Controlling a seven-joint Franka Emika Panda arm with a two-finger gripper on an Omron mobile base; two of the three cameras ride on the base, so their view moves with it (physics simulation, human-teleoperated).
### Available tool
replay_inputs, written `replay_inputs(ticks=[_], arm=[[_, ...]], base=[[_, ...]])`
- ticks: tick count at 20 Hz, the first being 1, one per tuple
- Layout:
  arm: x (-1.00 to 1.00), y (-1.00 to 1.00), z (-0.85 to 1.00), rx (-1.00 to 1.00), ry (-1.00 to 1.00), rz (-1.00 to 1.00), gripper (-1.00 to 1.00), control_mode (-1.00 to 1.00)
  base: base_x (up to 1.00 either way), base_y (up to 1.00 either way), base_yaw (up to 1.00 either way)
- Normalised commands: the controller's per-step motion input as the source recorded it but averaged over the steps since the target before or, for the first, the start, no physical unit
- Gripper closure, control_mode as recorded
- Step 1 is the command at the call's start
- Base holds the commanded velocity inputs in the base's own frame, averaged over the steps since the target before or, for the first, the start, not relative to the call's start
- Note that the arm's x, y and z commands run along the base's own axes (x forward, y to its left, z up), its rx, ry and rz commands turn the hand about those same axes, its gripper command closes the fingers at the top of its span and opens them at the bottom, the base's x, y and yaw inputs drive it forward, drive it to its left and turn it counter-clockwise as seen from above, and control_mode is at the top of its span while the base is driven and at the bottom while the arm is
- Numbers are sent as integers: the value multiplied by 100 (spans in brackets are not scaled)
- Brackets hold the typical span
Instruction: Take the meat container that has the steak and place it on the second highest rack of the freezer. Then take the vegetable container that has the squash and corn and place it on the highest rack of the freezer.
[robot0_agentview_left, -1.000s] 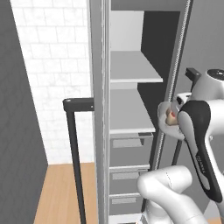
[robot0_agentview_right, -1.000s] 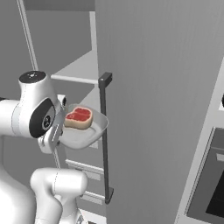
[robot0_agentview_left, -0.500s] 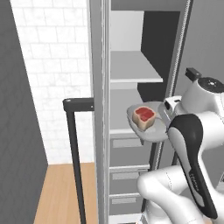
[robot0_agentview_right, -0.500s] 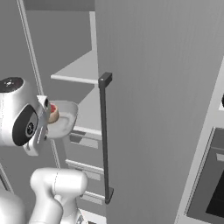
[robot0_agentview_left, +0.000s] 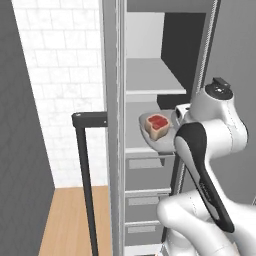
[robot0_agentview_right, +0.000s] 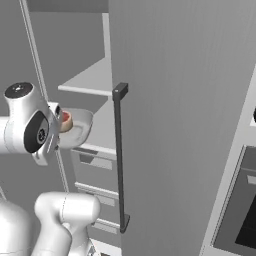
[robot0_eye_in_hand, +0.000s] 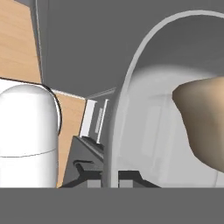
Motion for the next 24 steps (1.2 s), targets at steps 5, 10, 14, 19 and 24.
replay_inputs(ticks=[5, 10, 14, 19, 24], arm=[[65, 0, -19, 0, -1, -1, 100, -100], [48, -12, -50, 1, -4, 0, 100, -100], [27, -15, -51, 3, -16, 0, 100, -100], [24, -10, -54, 1, -14, 0, 100, -100], [31, -1, -39, 0, -3, -1, 100, -100]], base=[[0, 0, 0], [0, 0, 0], [0, 0, 0], [0, 0, 0], [0, 0, 0]])
